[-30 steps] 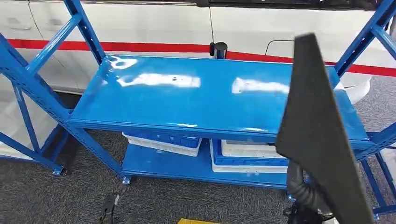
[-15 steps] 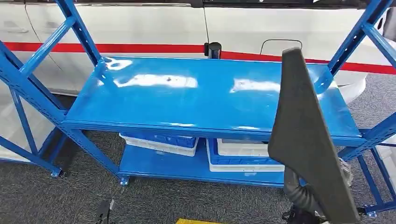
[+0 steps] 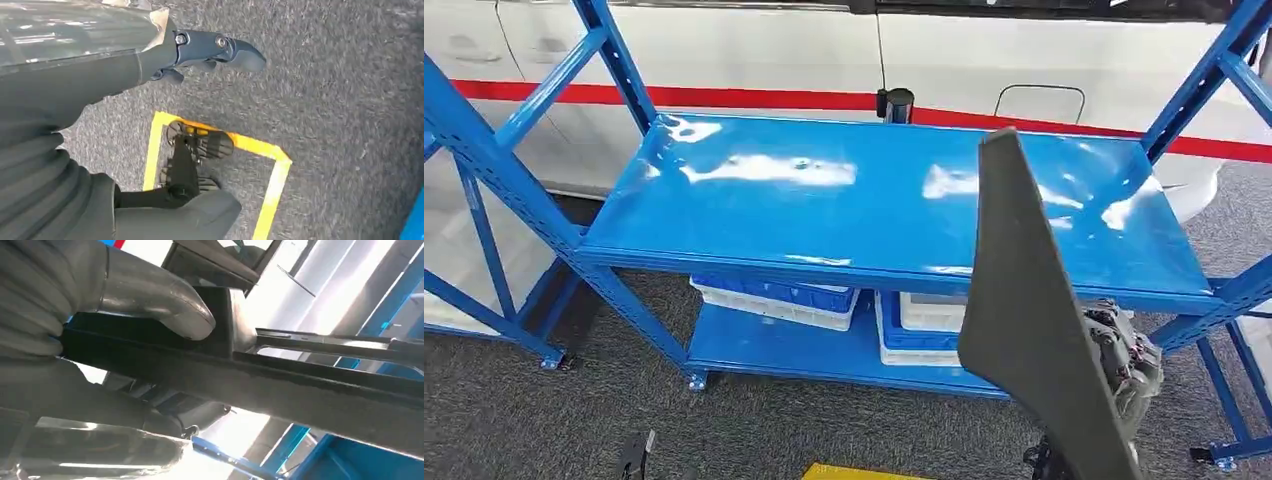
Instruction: Take the parts from the cabinet and place them on the table.
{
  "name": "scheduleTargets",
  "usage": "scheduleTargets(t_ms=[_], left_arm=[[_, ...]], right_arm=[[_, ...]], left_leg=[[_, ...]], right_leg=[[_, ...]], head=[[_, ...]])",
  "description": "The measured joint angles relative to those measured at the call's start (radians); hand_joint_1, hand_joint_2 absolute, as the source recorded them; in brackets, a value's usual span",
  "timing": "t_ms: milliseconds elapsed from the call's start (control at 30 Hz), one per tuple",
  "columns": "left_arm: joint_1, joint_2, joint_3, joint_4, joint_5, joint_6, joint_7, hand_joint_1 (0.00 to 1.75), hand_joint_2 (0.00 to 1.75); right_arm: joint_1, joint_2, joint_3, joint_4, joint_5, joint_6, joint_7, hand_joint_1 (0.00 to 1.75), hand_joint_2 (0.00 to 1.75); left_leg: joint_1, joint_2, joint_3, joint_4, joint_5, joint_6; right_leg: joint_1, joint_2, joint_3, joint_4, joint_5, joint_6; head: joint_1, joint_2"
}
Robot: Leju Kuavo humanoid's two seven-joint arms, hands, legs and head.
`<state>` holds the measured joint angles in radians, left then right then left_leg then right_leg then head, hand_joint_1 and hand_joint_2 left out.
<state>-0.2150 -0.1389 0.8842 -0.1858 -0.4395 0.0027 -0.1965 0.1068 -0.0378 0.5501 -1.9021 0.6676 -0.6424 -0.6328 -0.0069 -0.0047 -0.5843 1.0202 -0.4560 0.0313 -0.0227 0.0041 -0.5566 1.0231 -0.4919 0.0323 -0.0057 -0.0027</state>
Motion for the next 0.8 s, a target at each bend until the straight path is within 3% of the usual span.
scheduleTargets(t_ms=[67,133,167,233,267,300,333,367,433,467,500,567,600,633,667,733,767,800], left_arm=[[0.001,0.003,0.006,0.000,0.001,0.000,0.001,0.00,1.75],[0.001,0.007,0.012,0.000,0.002,0.000,0.001,0.00,1.75],[0.001,0.007,0.013,0.000,0.002,0.000,0.001,0.00,1.75],[0.002,0.009,0.015,0.000,0.003,0.000,0.000,0.00,1.75],[0.003,0.009,0.016,0.000,0.003,-0.001,0.000,0.00,1.75],[0.005,0.010,0.018,0.000,0.005,-0.003,-0.001,0.00,1.75],[0.007,0.010,0.019,0.000,0.005,-0.003,-0.001,0.00,1.75],[0.007,0.010,0.019,0.000,0.005,-0.003,-0.001,0.00,1.75],[0.005,0.011,0.020,0.000,0.006,-0.003,-0.002,0.00,1.75],[0.004,0.011,0.020,0.000,0.006,-0.004,-0.002,0.00,1.75],[0.004,0.011,0.020,0.000,0.006,-0.006,-0.003,0.00,1.75],[0.005,0.011,0.021,0.000,0.006,-0.010,-0.003,0.00,1.75],[0.005,0.012,0.021,0.000,0.006,-0.011,-0.004,0.00,1.75],[0.004,0.011,0.021,0.000,0.006,-0.011,-0.004,0.00,1.75],[0.003,0.009,0.021,0.000,0.006,-0.011,-0.004,0.00,1.75],[0.002,0.010,0.021,0.000,0.005,-0.011,-0.005,0.00,1.75],[0.003,0.010,0.021,0.000,0.005,-0.011,-0.005,0.00,1.75],[0.003,0.010,0.021,0.000,0.005,-0.011,-0.004,0.00,1.75]], right_arm=[[0.001,-0.002,-0.001,0.003,-0.004,0.000,0.000,1.75,1.75],[-0.001,-0.002,0.000,0.006,-0.014,-0.001,-0.002,1.75,1.75],[-0.001,-0.002,0.000,0.009,-0.019,-0.001,-0.003,1.75,1.75],[-0.001,-0.002,0.000,0.013,-0.023,-0.002,-0.005,1.75,1.75],[-0.002,-0.002,0.001,0.016,-0.028,-0.002,-0.006,1.75,1.75],[-0.002,-0.002,0.002,0.021,-0.032,-0.002,-0.006,1.75,1.75],[-0.002,-0.002,0.002,0.024,-0.034,-0.002,-0.007,1.75,1.75],[-0.002,-0.002,0.002,0.027,-0.036,-0.002,-0.007,1.75,1.75],[-0.005,-0.002,0.004,0.031,-0.038,-0.002,-0.007,1.75,1.75],[-0.008,-0.002,0.005,0.032,-0.039,-0.002,-0.007,1.75,1.75],[-0.013,-0.002,0.007,0.033,-0.040,-0.002,-0.007,1.75,1.75],[-0.018,-0.002,0.012,0.037,-0.044,-0.002,-0.007,1.75,1.75],[-0.018,-0.002,0.013,0.039,-0.047,-0.002,-0.007,1.75,1.75],[-0.020,-0.003,0.013,0.040,-0.048,-0.003,-0.007,1.75,1.75],[-0.021,-0.003,0.014,0.042,-0.048,-0.003,-0.007,1.75,1.75],[-0.024,-0.004,0.015,0.045,-0.049,-0.004,-0.006,1.75,1.75],[-0.023,-0.005,0.015,0.046,-0.050,-0.004,-0.006,1.75,1.75],[-0.023,-0.005,0.015,0.049,-0.051,-0.004,-0.006,1.75,1.75]], left_leg=[[0.004,0.000,-0.001,-0.004,0.007,-0.011],[0.009,-0.002,-0.008,0.008,-0.007,-0.021],[0.010,0.001,-0.021,0.044,-0.040,-0.027],[0.014,0.001,-0.083,0.196,-0.126,-0.038],[0.016,0.001,-0.114,0.268,-0.156,-0.041],[0.018,0.001,-0.129,0.308,-0.162,-0.043],[0.018,0.001,-0.118,0.292,-0.147,-0.042],[0.018,0.002,-0.083,0.232,-0.111,-0.040],[0.019,0.001,0.023,0.047,-0.033,-0.032],[0.017,-0.001,0.049,-0.005,-0.041,-0.028],[0.011,-0.001,0.043,-0.006,-0.033,-0.023],[0.005,-0.001,0.036,-0.001,-0.029,-0.015],[0.004,-0.001,0.034,-0.006,-0.022,-0.006],[0.014,0.003,0.034,-0.020,-0.008,0.010],[0.010,0.004,0.029,-0.023,-0.001,0.011],[0.008,0.008,0.011,-0.022,0.011,0.026],[0.006,0.009,0.001,-0.021,0.017,0.028],[0.005,0.009,-0.008,-0.020,0.023,0.028]], right_leg=[[0.005,0.001,-0.003,0.002,0.004,-0.007],[-0.009,0.000,-0.003,-0.004,0.013,-0.022],[-0.009,-0.001,-0.004,-0.004,0.015,-0.027],[-0.007,-0.004,-0.009,-0.003,0.017,-0.031],[-0.006,-0.005,-0.013,-0.003,0.019,-0.034],[-0.005,-0.005,-0.016,-0.003,0.022,-0.036],[-0.006,-0.005,-0.018,-0.003,0.023,-0.035],[-0.006,-0.005,-0.017,-0.003,0.024,-0.033],[-0.007,-0.004,-0.015,-0.003,0.027,-0.028],[-0.004,-0.004,-0.017,-0.003,0.029,-0.024],[0.002,-0.004,-0.021,-0.001,0.033,-0.018],[-0.002,-0.004,-0.025,-0.004,0.041,-0.006],[-0.001,-0.004,-0.026,-0.009,0.047,0.003],[0.005,-0.005,-0.034,-0.002,0.039,0.007],[0.001,-0.005,-0.048,0.020,0.015,0.003],[0.002,-0.005,-0.104,0.165,-0.075,-0.016],[0.001,-0.005,-0.133,0.243,-0.108,-0.018],[0.001,-0.005,-0.147,0.295,-0.125,-0.013]], head=[[0.002,0.000],[0.002,0.000],[-0.006,0.000],[-0.007,0.000],[-0.007,0.000],[-0.006,0.000],[-0.007,0.000],[-0.007,0.000],[-0.007,0.000],[-0.006,0.000],[-0.005,0.000],[-0.006,0.000],[-0.006,0.000],[-0.005,0.000],[-0.005,0.000],[0.001,0.000],[0.000,0.000],[0.002,0.000]])
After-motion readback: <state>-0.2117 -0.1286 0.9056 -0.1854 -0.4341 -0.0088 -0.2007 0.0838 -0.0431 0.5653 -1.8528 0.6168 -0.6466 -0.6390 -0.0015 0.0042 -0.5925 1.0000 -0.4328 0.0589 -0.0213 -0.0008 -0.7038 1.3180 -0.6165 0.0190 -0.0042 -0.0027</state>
